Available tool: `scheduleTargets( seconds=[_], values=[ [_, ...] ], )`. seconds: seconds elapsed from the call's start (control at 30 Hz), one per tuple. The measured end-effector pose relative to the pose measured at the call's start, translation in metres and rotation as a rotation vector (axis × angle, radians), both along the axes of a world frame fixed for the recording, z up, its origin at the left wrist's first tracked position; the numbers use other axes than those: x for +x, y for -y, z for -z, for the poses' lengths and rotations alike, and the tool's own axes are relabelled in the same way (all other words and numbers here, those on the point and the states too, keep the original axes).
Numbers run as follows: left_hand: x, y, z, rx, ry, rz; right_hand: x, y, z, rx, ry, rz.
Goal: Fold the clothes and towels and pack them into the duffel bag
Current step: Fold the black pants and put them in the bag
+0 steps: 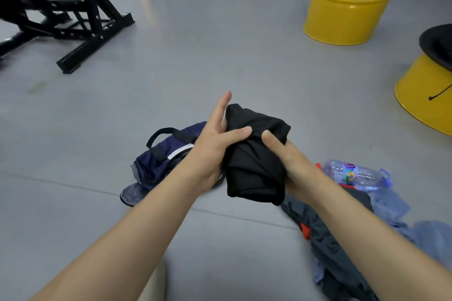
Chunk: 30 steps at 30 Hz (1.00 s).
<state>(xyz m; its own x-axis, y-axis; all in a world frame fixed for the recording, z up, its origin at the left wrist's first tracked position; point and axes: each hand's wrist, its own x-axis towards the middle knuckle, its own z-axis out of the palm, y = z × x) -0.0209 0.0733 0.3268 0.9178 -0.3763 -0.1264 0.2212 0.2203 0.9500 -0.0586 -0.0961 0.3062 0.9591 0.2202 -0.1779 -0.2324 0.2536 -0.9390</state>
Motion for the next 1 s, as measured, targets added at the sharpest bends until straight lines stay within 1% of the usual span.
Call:
scheduleTargets(
  seconds=[0.07,0.13,0.23,0.3,0.4,0.43,0.47,0.53,0.57,0.6,0.63,0.67,0.73,0.83,0.93,1.0],
  values=[
    [0.001,0.006,-0.001,0.006,0.018,0.0,-0.006,0.0,-0.002,-0.003,0.016,-0.056],
    [0.0,0.008,-0.003,0.025,0.05,0.011,-0.007,0.003,0.0,-0.052,0.051,-0.054],
    [-0.004,0.009,-0.007,0.094,0.133,0.011,-0.007,0.004,0.003,-0.13,0.071,0.08],
    [-0.005,0.005,-0.012,0.098,0.139,-0.018,-0.007,0.0,0.001,-0.145,0.068,0.174],
    [-0.006,-0.013,-0.02,0.149,0.197,-0.078,-0.004,-0.012,-0.006,-0.204,0.111,0.22],
    [-0.008,-0.02,-0.022,0.221,0.256,-0.105,-0.003,-0.017,-0.008,-0.223,0.128,0.218],
    [-0.01,-0.027,-0.023,0.349,0.357,-0.147,-0.003,-0.022,-0.009,-0.242,0.147,0.215],
    [-0.013,-0.041,-0.025,0.702,0.592,-0.255,-0.004,-0.029,-0.013,-0.291,0.193,0.221],
    [-0.013,-0.047,-0.024,0.818,0.657,-0.308,-0.004,-0.031,-0.014,-0.312,0.216,0.224],
    [-0.014,-0.05,-0.023,0.839,0.659,-0.325,-0.005,-0.032,-0.015,-0.329,0.238,0.222],
    [-0.014,-0.053,-0.021,0.79,0.635,-0.312,-0.005,-0.032,-0.017,-0.348,0.263,0.218],
    [-0.015,-0.053,-0.018,0.69,0.598,-0.266,-0.005,-0.033,-0.018,-0.367,0.29,0.213],
    [-0.019,-0.049,-0.016,0.516,0.511,-0.134,-0.005,-0.036,-0.022,-0.384,0.334,0.201],
    [-0.018,-0.048,-0.016,0.433,0.449,-0.025,-0.005,-0.04,-0.025,-0.342,0.378,0.174],
    [-0.011,-0.055,-0.017,0.319,0.325,0.038,-0.001,-0.044,-0.022,-0.3,0.375,0.17],
    [-0.005,-0.059,-0.014,0.351,0.304,0.066,0.004,-0.046,-0.018,-0.287,0.35,0.179]
  ],
)
